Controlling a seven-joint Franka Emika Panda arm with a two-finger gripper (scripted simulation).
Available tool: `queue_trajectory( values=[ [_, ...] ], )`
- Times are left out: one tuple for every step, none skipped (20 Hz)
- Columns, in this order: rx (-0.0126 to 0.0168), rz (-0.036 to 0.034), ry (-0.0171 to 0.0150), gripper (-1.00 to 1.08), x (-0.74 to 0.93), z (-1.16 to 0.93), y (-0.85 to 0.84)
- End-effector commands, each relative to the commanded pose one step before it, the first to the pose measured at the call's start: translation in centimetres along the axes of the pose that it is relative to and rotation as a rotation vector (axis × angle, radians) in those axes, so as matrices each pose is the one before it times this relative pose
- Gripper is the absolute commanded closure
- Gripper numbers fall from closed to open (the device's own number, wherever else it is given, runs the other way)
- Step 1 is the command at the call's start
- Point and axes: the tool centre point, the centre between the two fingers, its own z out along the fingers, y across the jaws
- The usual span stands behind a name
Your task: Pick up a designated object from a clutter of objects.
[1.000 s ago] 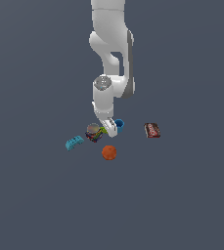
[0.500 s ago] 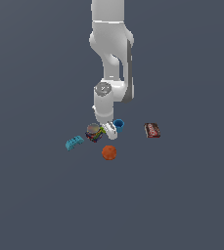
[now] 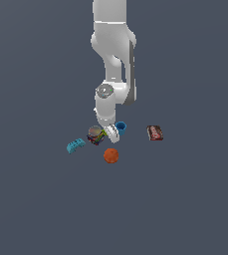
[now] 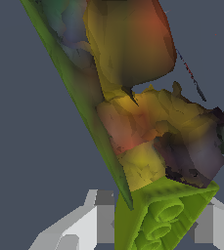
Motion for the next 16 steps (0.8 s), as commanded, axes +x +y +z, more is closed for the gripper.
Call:
queue_trajectory(
  values=[
    [-0.00001,0.00005,0.00004,1.08,0.008,0.003,-0.002],
    [0.0,0.0,0.0,1.08,0.0,0.0,0.0],
    [0.0,0.0,0.0,1.08,0.0,0.0,0.0],
    [0.0,0.0,0.0,1.08,0.0,-0.002,-0.001],
    [0.0,0.0,0.0,1.08,0.003,-0.022,-0.006],
    [0.0,0.0,0.0,1.08,0.009,-0.065,-0.019],
    [0.0,0.0,0.0,1.08,0.015,-0.108,-0.032],
    [0.0,0.0,0.0,1.08,0.021,-0.151,-0.045],
    [0.0,0.0,0.0,1.08,0.028,-0.194,-0.057],
    [0.0,0.0,0.0,1.08,0.034,-0.237,-0.07],
    [0.0,0.0,0.0,1.08,0.04,-0.28,-0.082],
    [0.0,0.0,0.0,1.08,0.046,-0.322,-0.094],
    [0.0,0.0,0.0,1.08,0.053,-0.365,-0.107],
    [0.0,0.0,0.0,1.08,0.059,-0.407,-0.119],
    [0.0,0.0,0.0,1.08,0.066,-0.448,-0.131],
    [0.0,0.0,0.0,1.08,0.073,-0.49,-0.143]
  ],
)
